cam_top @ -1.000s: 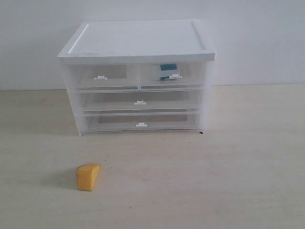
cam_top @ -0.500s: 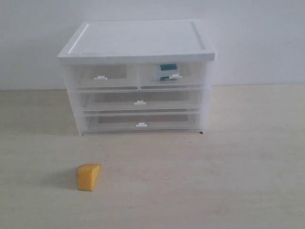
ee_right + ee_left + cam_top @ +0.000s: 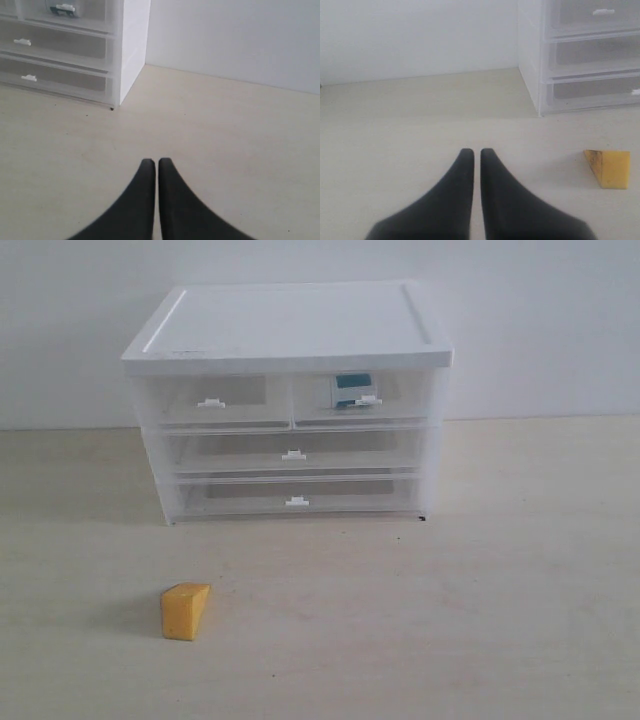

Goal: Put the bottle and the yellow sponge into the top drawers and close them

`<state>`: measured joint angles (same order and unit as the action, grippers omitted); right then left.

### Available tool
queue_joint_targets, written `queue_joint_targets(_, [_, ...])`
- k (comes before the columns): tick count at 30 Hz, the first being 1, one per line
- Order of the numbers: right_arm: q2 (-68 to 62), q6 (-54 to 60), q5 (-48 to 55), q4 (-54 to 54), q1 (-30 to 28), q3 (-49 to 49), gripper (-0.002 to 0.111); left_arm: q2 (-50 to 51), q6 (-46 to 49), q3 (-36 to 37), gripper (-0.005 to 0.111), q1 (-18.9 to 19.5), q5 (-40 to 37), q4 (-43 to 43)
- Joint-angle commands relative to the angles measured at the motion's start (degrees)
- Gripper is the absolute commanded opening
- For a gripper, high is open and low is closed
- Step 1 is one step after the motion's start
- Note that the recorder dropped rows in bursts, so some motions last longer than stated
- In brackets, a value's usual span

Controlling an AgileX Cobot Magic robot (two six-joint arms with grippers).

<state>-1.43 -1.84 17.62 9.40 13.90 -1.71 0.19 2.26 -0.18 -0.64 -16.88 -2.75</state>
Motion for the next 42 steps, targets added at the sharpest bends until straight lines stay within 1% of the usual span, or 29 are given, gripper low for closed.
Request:
queue_joint_targets(1, [1.4,0.4,-0.8,-0.7,-0.3,1.7,0.0,-0.2,-0.4,0.2,0.004,0.1,-0.1,0.3])
queue_joint_targets(9, [1.4,0.4,0.0,-3.6,-0.3,1.7,0.0,-0.2,-0.4,0.2,0.004,0.1,-0.1,0.3])
queue_joint_targets(36, [1.4,0.4,0.9,-3.6,-0.2,1.7,0.0,-0.2,0.2,0.2,0.004,0.1,0.1,0.1])
queue_joint_targets(38, [1.4,0.4,0.9,-3.6,-0.2,1.7,0.0,-0.2,1.6,0.2,0.004,0.1,1.1,0.2])
queue_joint_targets(39, [1.4,0.4,0.9,-3.6,-0.2,1.7,0.0,-0.2,1.0,0.2,0.004,0.1,2.5,2.8])
queue_joint_targets(40, [1.4,0.4,0.9,-3.6,-0.2,1.7,0.0,-0.2,1.2,0.2,0.004,0.1,5.5,4.5])
queue_joint_targets(42, [1.4,0.4,0.9,-3.6,-0.2,1.7,0.0,-0.2,-0.2,0.2,0.004,0.1,14.6,6.5])
